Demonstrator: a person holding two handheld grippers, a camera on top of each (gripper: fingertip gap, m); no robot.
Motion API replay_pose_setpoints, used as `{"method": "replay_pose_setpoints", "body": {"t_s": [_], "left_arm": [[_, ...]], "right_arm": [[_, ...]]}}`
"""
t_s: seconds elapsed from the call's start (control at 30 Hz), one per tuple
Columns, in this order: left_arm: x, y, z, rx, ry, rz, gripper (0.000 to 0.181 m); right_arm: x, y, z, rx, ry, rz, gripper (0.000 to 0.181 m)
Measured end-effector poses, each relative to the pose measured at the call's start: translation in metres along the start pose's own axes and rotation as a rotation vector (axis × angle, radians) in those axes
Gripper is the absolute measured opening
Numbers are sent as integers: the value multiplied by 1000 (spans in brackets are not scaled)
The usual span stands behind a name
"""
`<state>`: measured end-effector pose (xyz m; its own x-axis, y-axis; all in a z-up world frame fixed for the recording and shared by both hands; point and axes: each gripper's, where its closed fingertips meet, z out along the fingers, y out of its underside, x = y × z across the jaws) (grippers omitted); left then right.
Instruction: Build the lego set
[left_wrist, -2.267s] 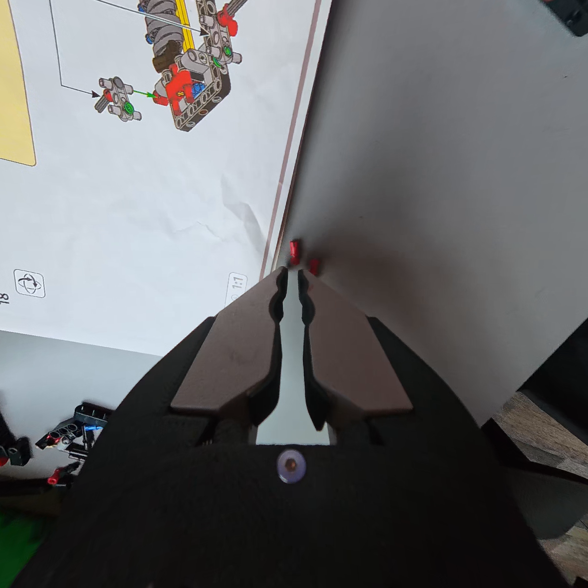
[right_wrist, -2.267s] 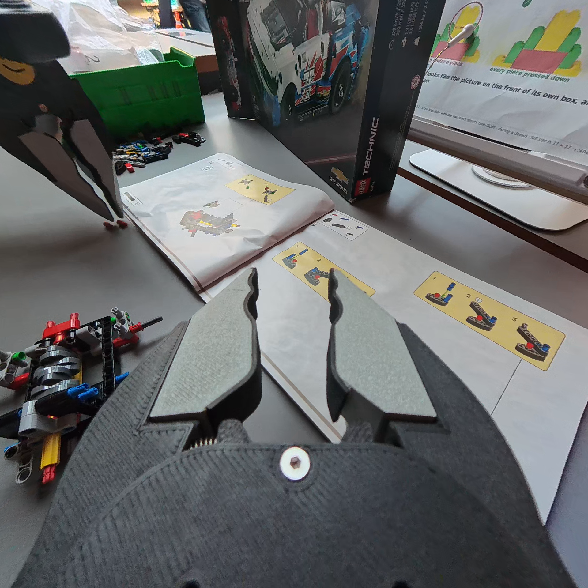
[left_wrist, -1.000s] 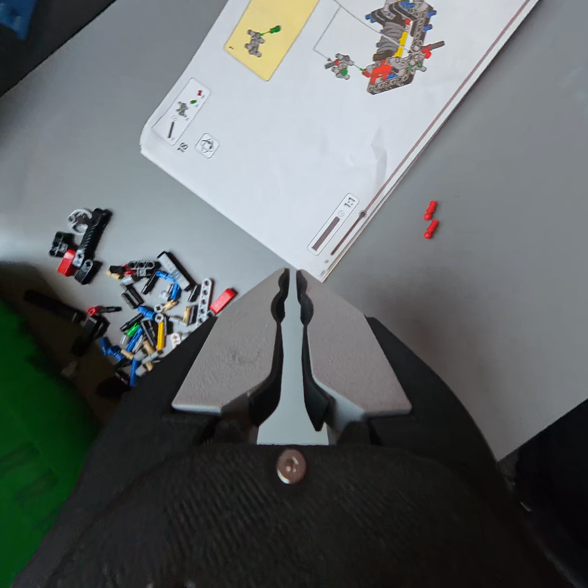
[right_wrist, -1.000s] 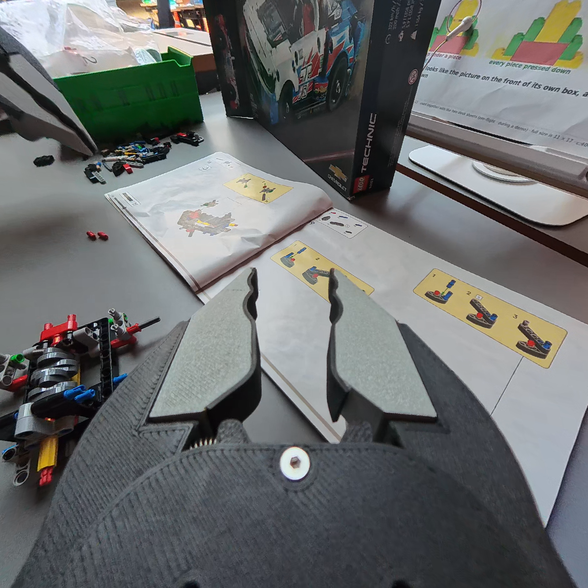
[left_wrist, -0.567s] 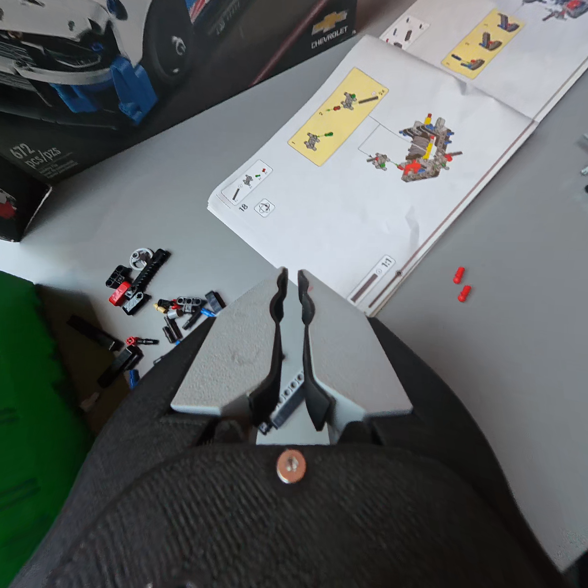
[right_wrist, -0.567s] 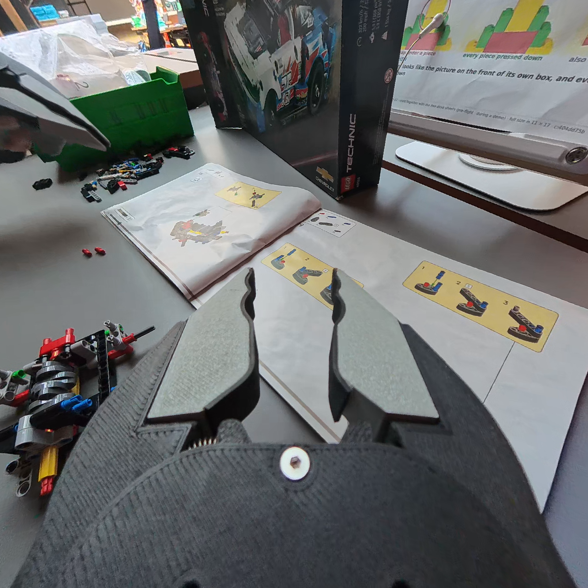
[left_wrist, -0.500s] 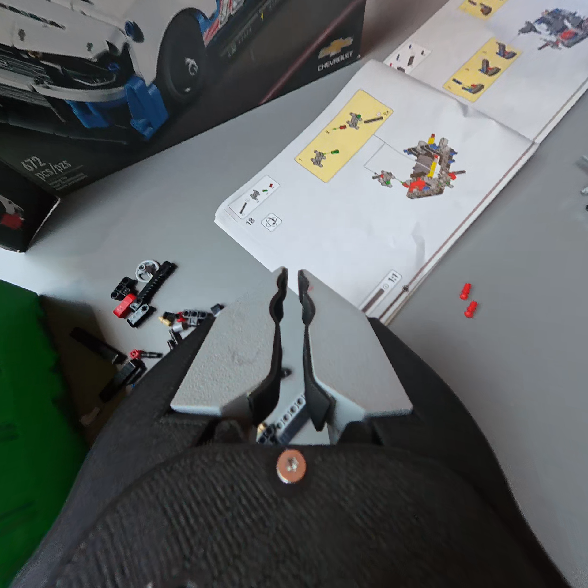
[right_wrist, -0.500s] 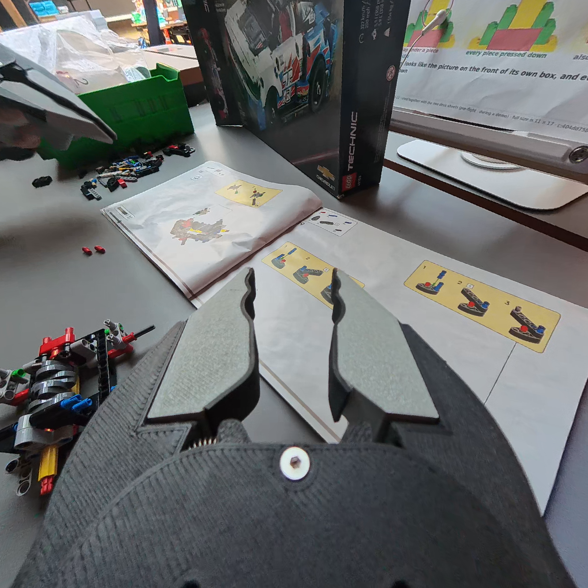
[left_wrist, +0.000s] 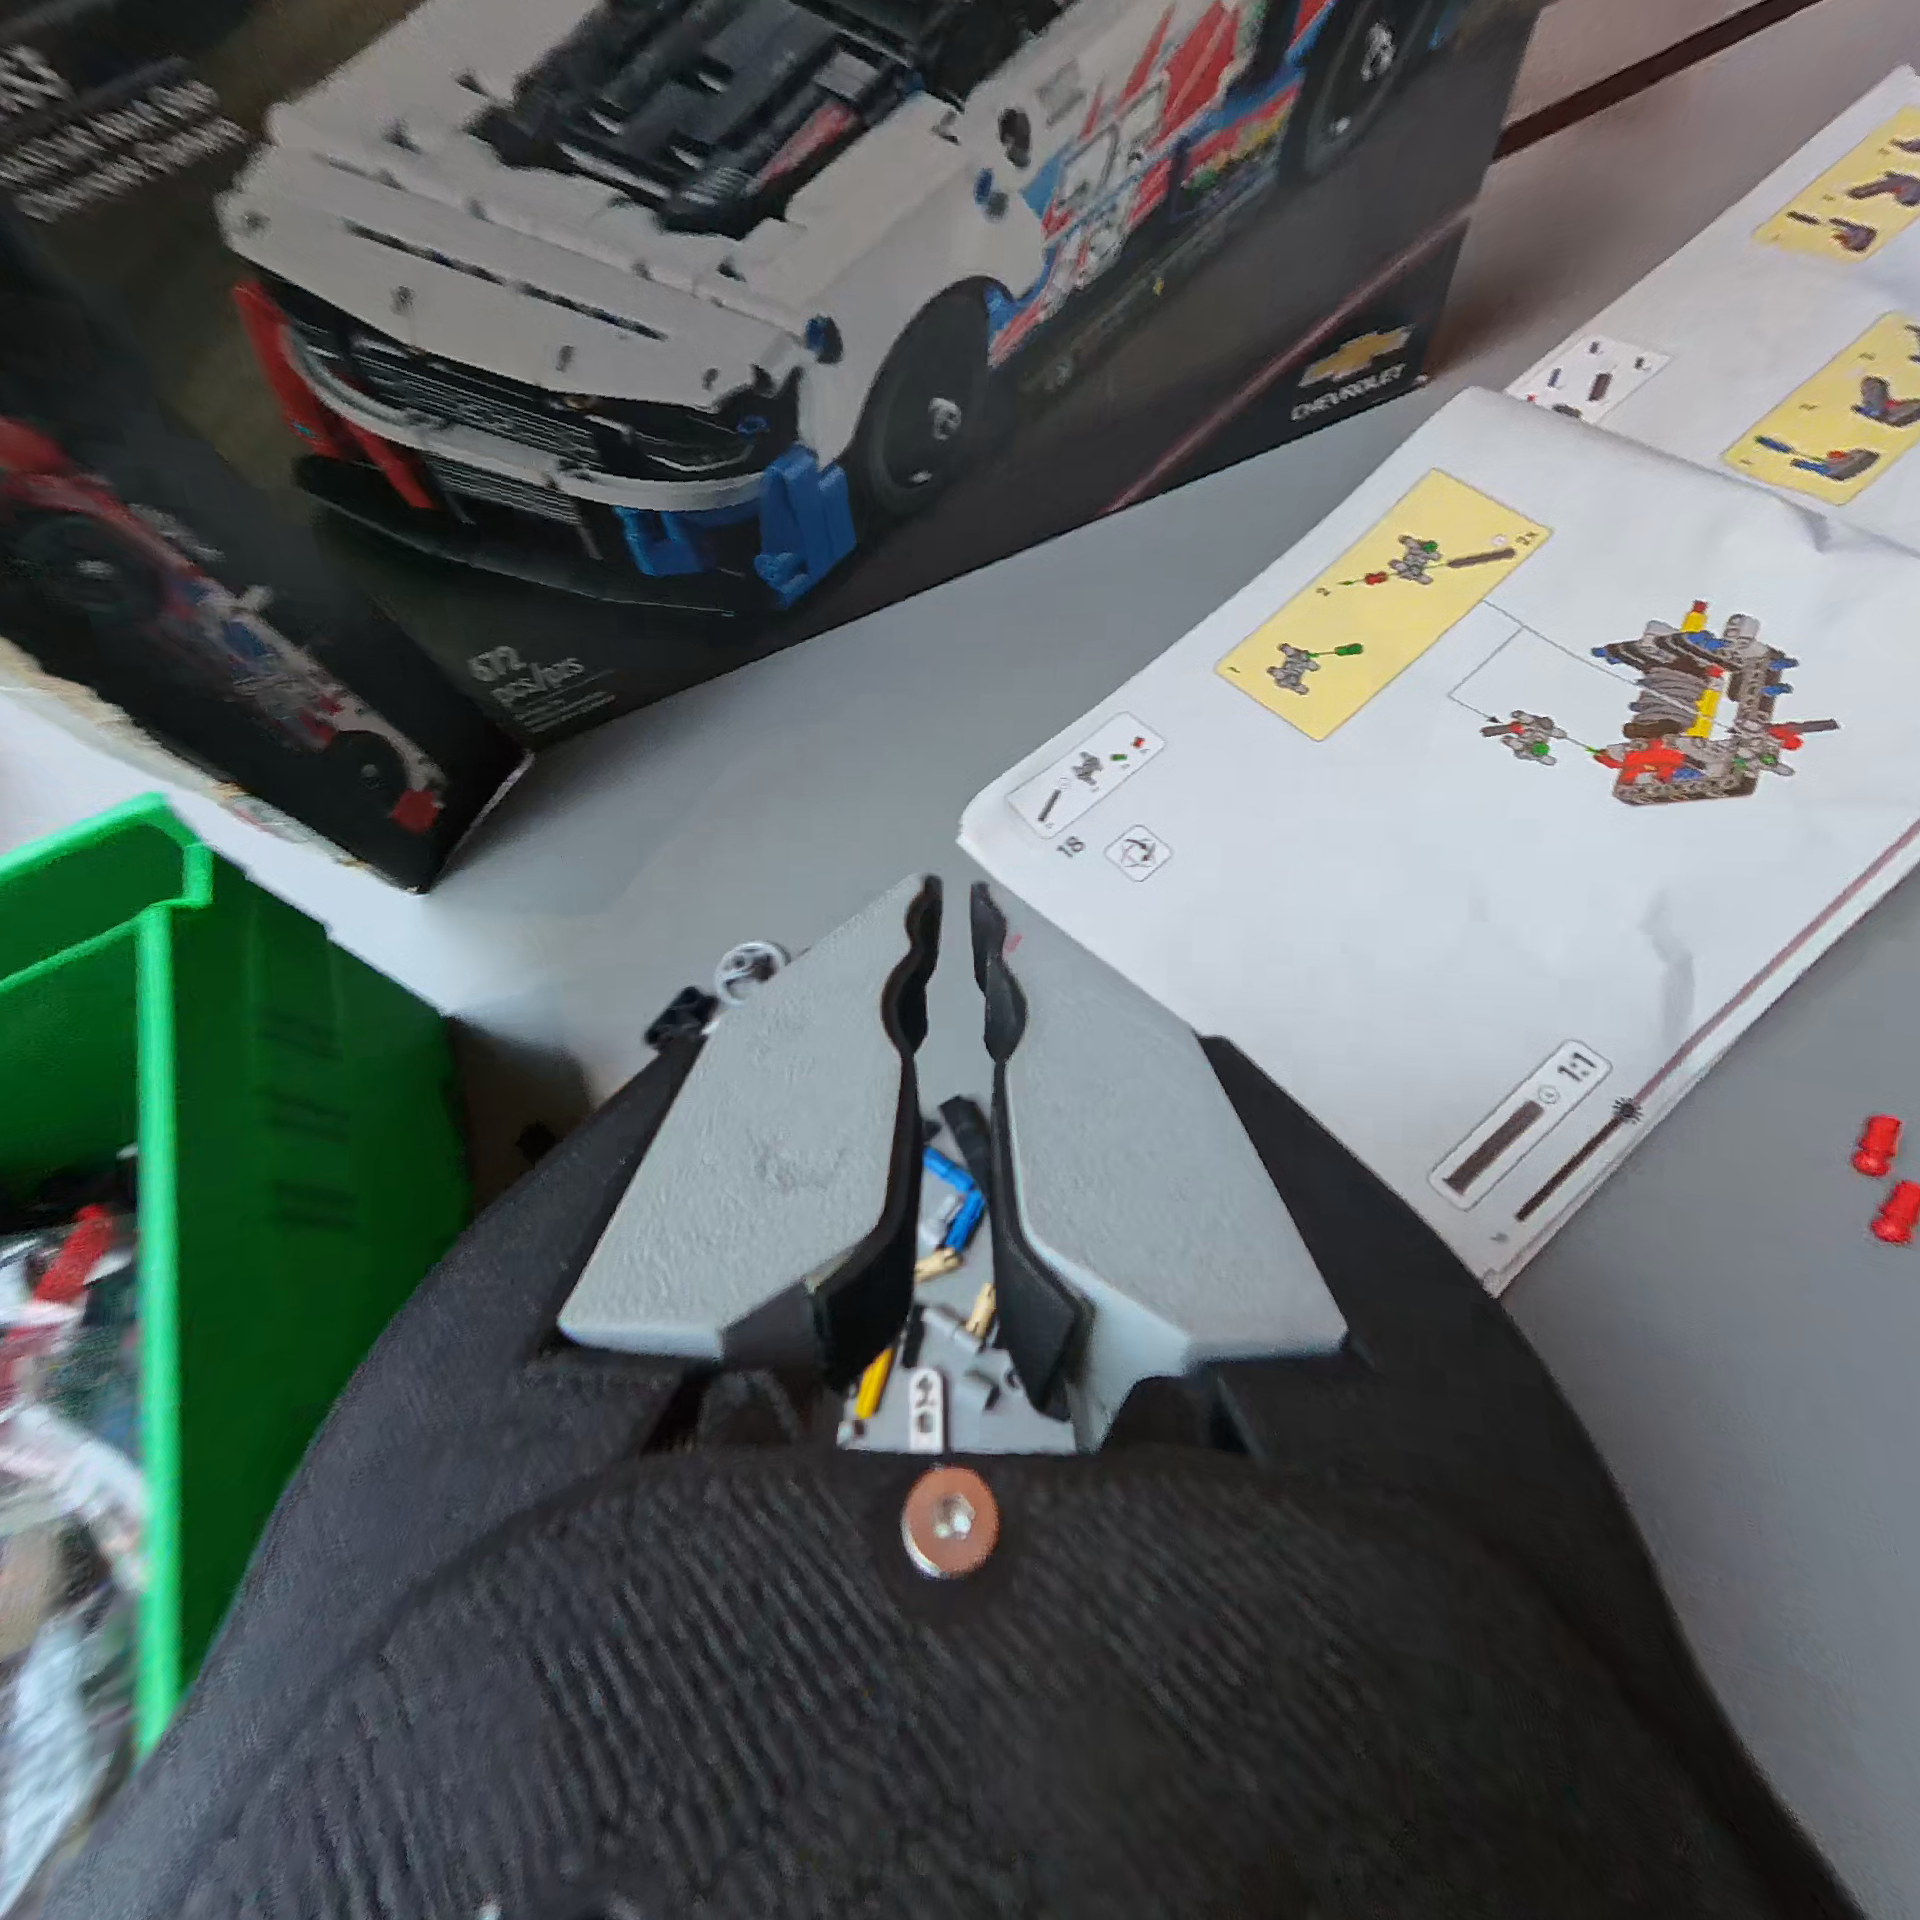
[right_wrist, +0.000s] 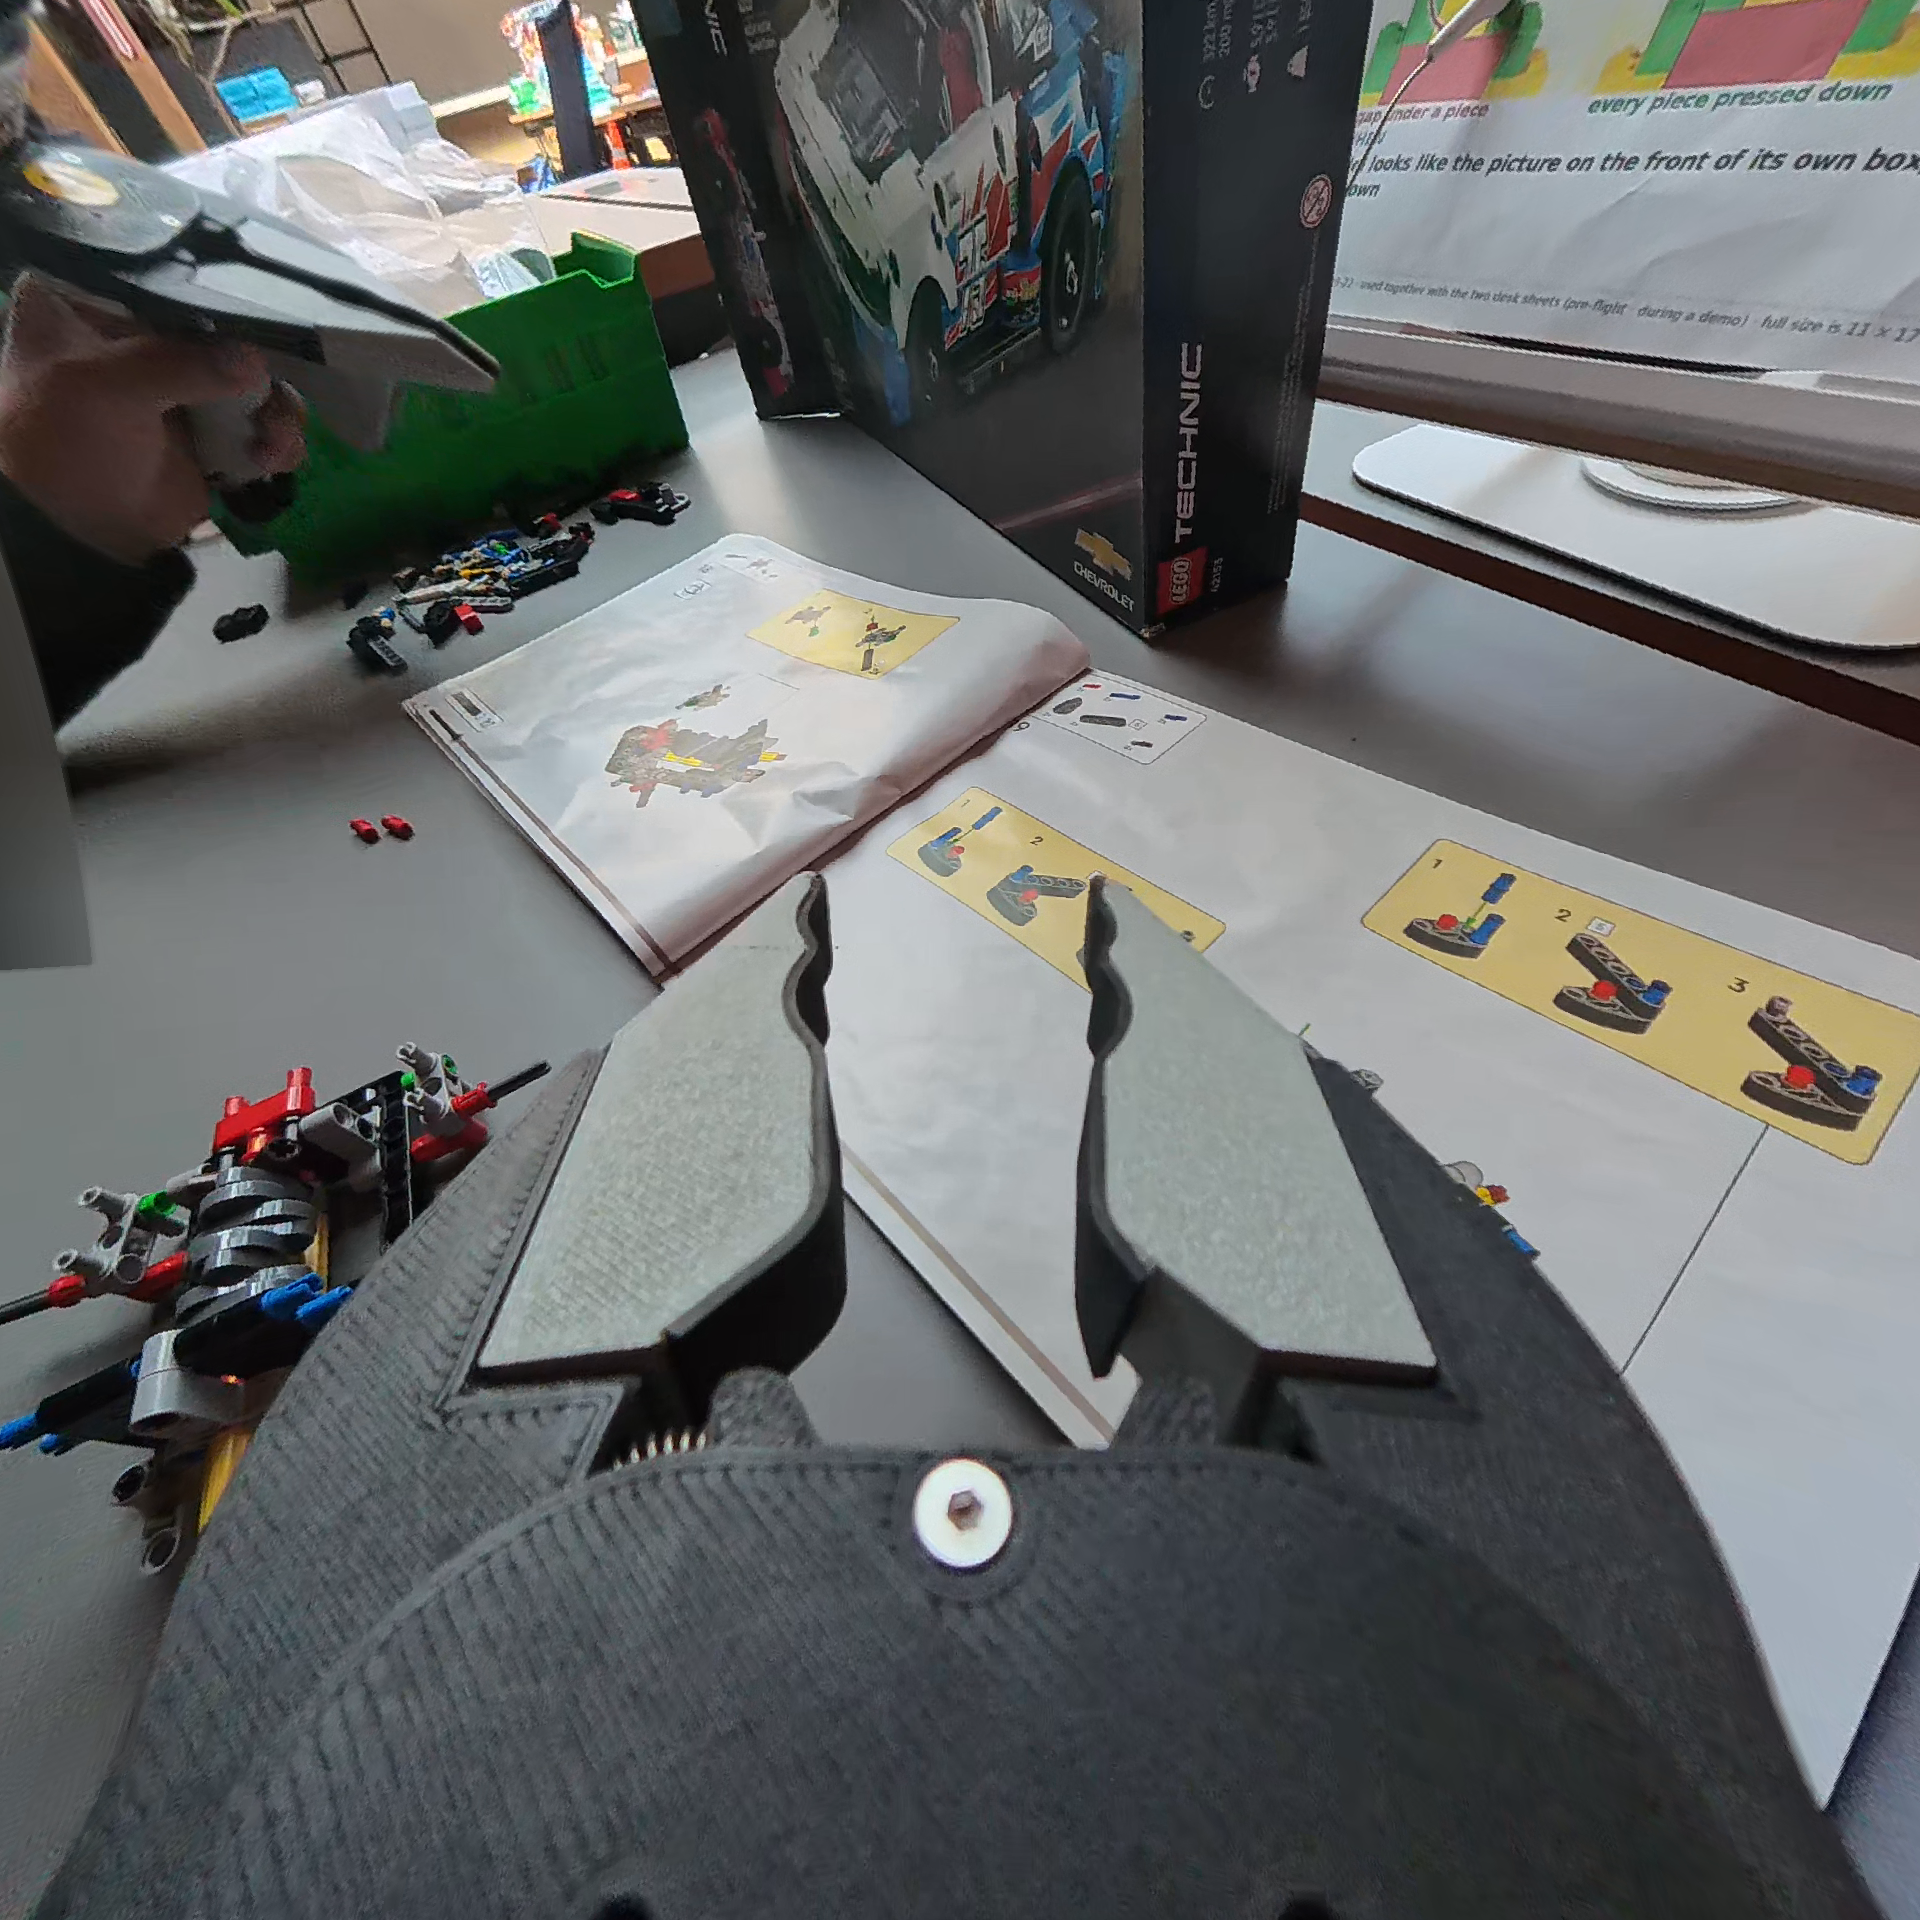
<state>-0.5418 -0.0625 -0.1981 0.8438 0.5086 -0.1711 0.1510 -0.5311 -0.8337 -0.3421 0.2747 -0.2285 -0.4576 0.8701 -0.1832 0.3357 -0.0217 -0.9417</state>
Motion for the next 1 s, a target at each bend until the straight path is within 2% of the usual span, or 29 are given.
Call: {"method": "replay_pose_setpoints", "body": {"t_s": [0.07,0.17,0.27,0.37,0.5,0.6,0.87,1.0], "left_arm": [[-10,-6,-15,15,-44,11,6],[-21,-3,-31,-42,-76,-12,13],[-23,10,-37,-125,-70,-29,15],[-25,28,-39,-230,-78,-4,3],[-31,40,-54,-318,-77,-14,2],[-38,61,-64,-457,-60,-14,2],[-41,111,-53,-816,13,18,0],[-41,127,-46,-923,44,10,0]], "right_arm": [[0,1,1,-7,5,-6,47],[1,2,2,-19,23,-16,47],[2,3,2,-19,34,-22,47],[2,2,2,-15,46,-29,46],[3,2,1,-12,52,-31,47],[2,2,2,-16,49,-39,46],[-3,3,2,-23,39,-63,45],[-4,4,2,-22,25,-59,45]]}}
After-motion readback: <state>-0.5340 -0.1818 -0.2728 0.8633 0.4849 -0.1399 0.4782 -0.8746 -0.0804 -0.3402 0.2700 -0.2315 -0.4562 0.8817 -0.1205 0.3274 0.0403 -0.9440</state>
